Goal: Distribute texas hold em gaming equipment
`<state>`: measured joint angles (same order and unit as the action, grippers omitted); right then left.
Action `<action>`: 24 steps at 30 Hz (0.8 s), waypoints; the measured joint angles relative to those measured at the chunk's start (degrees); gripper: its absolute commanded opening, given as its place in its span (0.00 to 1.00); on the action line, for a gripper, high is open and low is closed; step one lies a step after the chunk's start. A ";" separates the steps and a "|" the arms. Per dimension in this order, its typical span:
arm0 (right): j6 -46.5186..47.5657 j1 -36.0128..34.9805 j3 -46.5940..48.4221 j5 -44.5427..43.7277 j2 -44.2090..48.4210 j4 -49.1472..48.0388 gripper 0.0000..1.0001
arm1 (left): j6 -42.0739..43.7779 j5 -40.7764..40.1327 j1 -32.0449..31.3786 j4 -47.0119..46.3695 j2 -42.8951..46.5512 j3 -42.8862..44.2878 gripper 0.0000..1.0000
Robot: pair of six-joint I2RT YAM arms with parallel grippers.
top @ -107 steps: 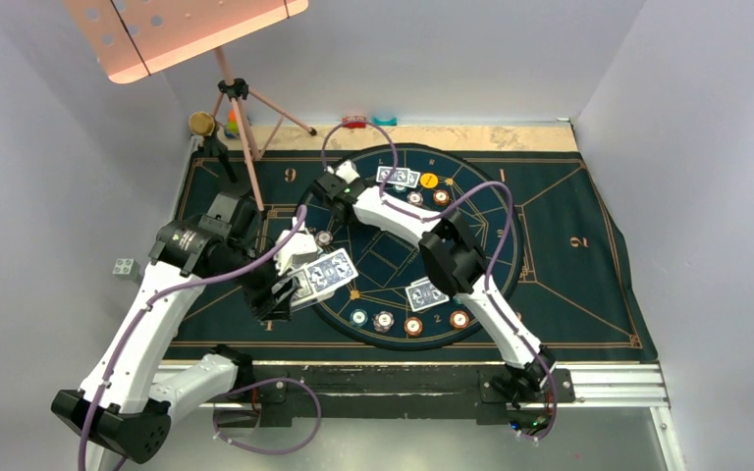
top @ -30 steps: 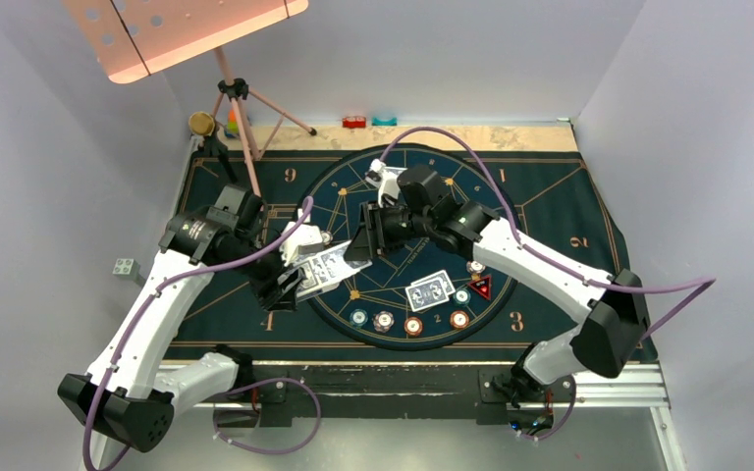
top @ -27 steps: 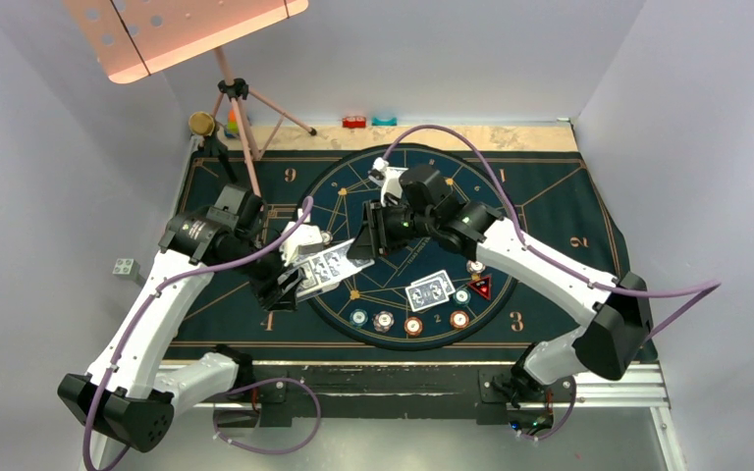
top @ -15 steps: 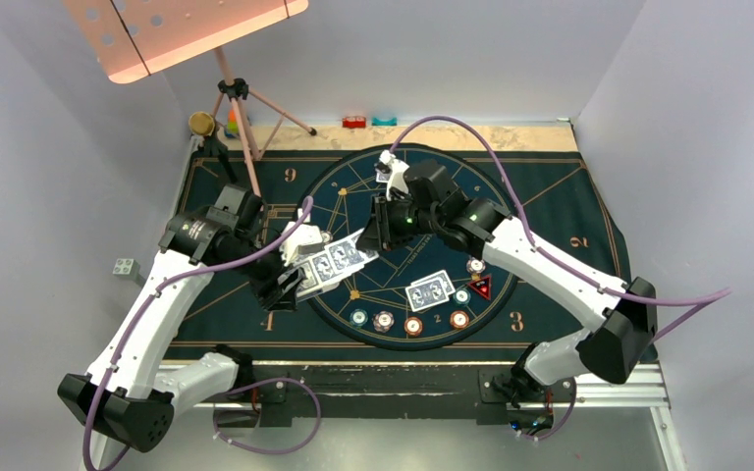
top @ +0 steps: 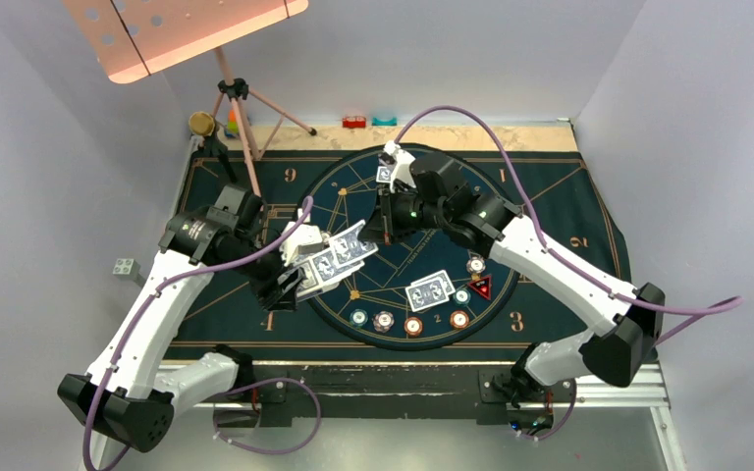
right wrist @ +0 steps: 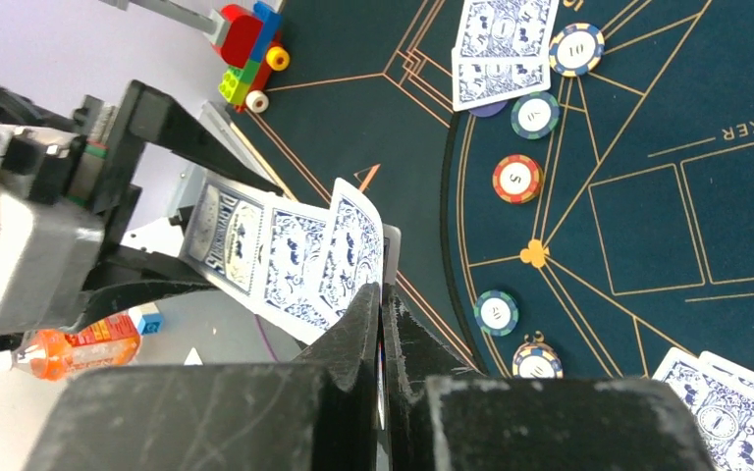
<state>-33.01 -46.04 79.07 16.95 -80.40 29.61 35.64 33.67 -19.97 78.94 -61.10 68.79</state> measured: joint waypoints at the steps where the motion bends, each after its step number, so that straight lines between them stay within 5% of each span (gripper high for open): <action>1: 0.02 0.00 0.15 0.04 0.35 -0.02 0.00 | 0.00 0.00 0.00 0.00 0.00 0.00 0.00; 17: 1.01 2.43 9.68 -2.54 4.92 4.66 0.00 | 0.02 0.07 0.00 0.00 0.24 0.00 0.00; 24: 3.91 6.86 12.96 -18.34 -0.17 13.57 0.00 | 0.13 0.26 0.00 0.02 1.46 0.00 0.00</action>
<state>-29.10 -39.18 92.03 -1.39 -80.58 43.18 35.77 33.93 -19.97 78.96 -59.64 68.79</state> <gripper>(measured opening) 0.007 0.695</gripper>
